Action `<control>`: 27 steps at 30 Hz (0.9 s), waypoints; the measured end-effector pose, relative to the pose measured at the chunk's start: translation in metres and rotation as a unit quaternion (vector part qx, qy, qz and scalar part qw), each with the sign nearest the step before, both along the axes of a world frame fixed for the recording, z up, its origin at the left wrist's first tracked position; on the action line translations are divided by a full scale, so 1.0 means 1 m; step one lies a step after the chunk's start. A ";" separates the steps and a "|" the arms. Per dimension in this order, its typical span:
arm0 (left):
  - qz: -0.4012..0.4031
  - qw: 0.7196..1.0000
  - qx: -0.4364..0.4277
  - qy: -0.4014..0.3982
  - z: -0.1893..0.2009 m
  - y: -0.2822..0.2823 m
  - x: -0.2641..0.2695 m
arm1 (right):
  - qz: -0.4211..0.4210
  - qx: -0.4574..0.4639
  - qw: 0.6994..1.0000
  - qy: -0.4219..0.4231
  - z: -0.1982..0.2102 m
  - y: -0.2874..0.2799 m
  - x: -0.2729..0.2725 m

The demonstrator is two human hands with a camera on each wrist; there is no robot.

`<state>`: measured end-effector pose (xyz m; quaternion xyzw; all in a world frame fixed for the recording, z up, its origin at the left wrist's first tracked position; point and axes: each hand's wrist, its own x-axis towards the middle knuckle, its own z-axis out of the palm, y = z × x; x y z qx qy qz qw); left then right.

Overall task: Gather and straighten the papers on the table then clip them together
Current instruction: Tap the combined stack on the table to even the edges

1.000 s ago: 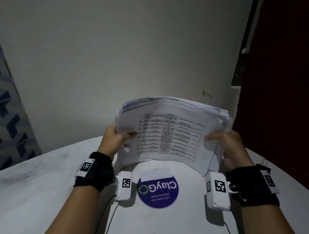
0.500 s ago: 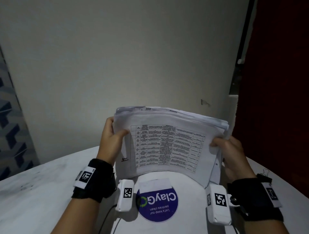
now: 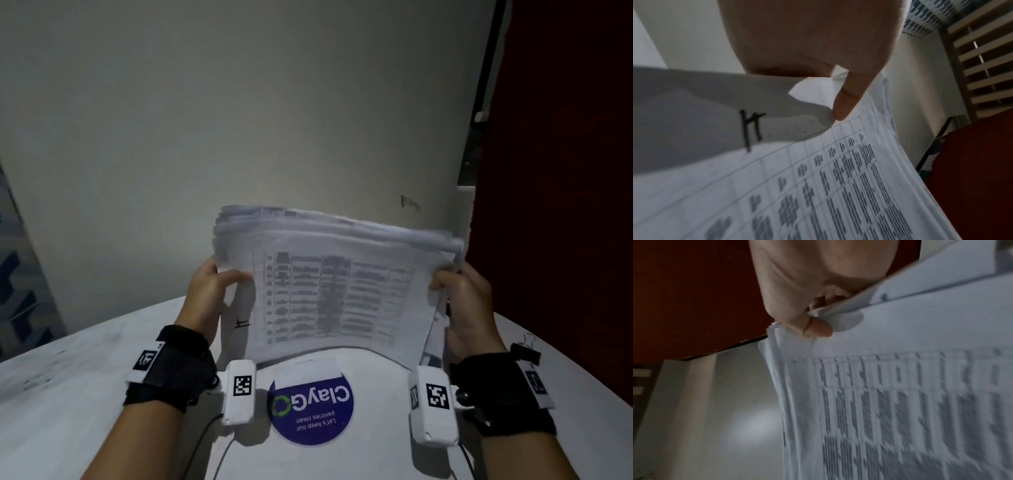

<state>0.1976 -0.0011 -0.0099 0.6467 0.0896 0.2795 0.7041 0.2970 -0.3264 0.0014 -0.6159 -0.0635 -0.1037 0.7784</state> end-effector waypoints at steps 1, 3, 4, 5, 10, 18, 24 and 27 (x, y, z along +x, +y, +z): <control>0.002 1.000 0.004 0.000 -0.002 0.002 0.000 | 0.012 -0.023 1.000 0.006 -0.001 -0.003 -0.001; -0.001 1.000 0.007 0.000 -0.005 0.000 0.001 | 0.048 -0.055 0.997 0.016 -0.006 -0.002 -0.004; 0.002 1.000 0.008 -0.002 -0.004 -0.002 0.001 | 0.060 -0.051 0.997 0.011 -0.008 0.002 -0.005; 0.008 1.000 0.008 -0.006 -0.003 -0.005 0.002 | 0.052 -0.038 0.998 0.002 -0.008 0.006 -0.005; 0.016 1.000 -0.005 -0.021 0.000 -0.001 0.000 | 0.018 -0.024 1.000 0.006 -0.004 0.000 0.005; 0.010 1.000 -0.005 -0.013 -0.004 -0.002 0.004 | 0.066 -0.136 0.986 0.066 -0.024 -0.011 0.012; 0.014 1.000 0.014 -0.018 -0.005 -0.003 0.006 | 0.024 -0.201 0.977 0.058 -0.006 -0.051 0.008; 0.016 0.999 0.018 -0.021 -0.005 -0.004 0.006 | 0.038 -0.226 0.972 0.059 -0.001 -0.056 0.002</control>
